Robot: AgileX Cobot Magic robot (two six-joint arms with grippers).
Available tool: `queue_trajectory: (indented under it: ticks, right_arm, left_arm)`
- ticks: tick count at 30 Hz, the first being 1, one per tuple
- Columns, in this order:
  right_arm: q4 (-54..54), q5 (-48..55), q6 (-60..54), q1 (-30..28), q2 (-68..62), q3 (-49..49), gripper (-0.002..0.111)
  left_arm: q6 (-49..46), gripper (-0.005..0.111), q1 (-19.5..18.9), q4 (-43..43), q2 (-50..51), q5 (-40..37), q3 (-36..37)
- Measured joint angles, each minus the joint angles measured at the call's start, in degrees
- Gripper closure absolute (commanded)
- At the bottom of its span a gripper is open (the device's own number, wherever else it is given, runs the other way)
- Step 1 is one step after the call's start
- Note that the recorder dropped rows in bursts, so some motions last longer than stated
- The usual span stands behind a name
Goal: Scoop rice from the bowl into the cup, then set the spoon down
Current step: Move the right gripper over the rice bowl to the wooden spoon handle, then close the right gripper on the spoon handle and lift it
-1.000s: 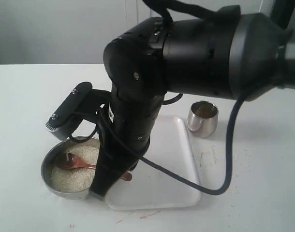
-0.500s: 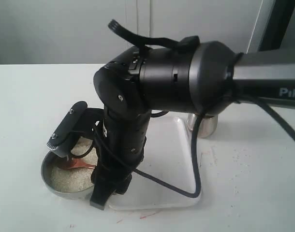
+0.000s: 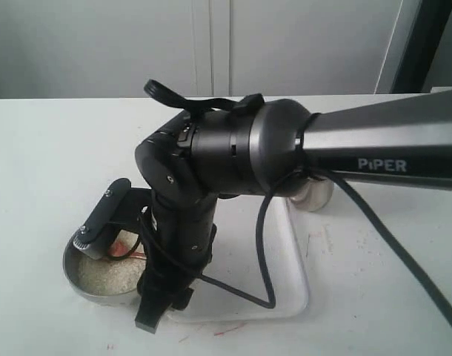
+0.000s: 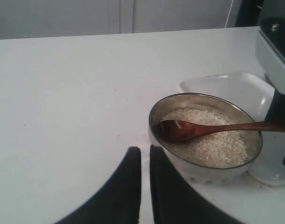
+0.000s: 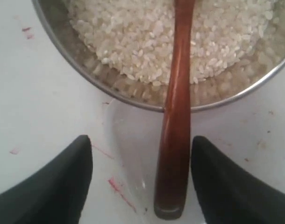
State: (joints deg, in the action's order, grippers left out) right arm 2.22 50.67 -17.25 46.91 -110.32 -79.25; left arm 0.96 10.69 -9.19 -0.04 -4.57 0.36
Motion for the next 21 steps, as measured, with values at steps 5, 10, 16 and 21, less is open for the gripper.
queue_trajectory:
  ticks: [5, 10, 16, 21]
  right_arm:
    - [0.0, -1.14, 0.0, 0.0, -0.36, 0.0, 0.059]
    - [0.0, -1.4, 0.0, 0.0, -0.36, 0.0, 0.066]
    - [0.0, -1.5, 0.0, 0.0, -0.36, 0.0, 0.073]
    - [0.0, -1.5, 0.0, 0.0, -0.36, 0.0, 0.08]
  left_arm:
    - [0.0, 0.092, 0.0, 0.0, 0.0, 0.0, 0.0]
    - [0.0, 0.092, 0.0, 0.0, 0.0, 0.0, 0.0]
    - [0.0, 0.092, 0.0, 0.0, 0.0, 0.0, 0.0]
    - [0.0, 0.092, 0.0, 0.0, 0.0, 0.0, 0.0]
